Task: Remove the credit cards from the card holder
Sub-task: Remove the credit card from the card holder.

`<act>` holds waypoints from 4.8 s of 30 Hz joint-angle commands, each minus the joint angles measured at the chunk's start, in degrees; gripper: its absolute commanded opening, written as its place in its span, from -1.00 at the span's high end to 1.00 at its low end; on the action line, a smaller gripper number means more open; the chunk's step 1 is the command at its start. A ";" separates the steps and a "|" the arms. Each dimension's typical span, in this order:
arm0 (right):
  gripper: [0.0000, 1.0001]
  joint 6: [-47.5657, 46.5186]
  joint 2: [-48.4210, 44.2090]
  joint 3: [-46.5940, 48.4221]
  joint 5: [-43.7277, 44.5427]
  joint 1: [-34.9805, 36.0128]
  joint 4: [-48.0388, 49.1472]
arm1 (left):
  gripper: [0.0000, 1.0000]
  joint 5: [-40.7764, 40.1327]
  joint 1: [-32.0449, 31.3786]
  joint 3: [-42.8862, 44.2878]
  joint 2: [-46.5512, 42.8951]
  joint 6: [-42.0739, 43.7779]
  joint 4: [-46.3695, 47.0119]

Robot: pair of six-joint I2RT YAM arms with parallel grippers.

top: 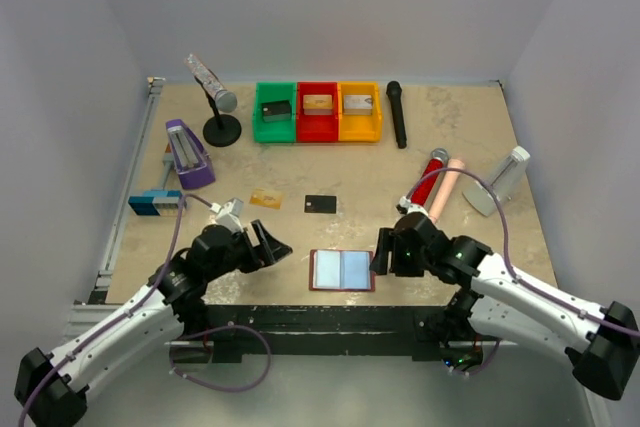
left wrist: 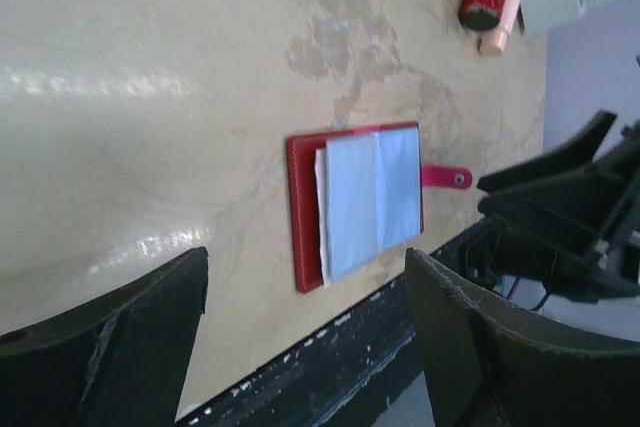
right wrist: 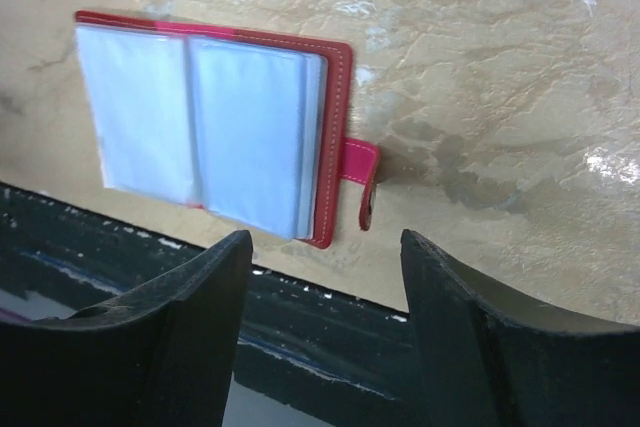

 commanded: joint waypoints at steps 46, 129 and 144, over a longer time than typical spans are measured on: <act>1.00 -3.75 3.96 -2.40 -9.13 -3.53 9.15 | -0.50 -4.33 -17.84 12.56 29.29 1.50 14.15; 1.00 -11.31 -7.74 -1.35 -23.29 -3.53 13.63 | -0.43 -5.13 -23.90 21.96 43.09 3.08 18.63; 1.00 -11.93 -8.54 -1.69 -23.20 -3.53 13.10 | -0.40 -2.58 -24.34 22.85 48.55 3.87 19.95</act>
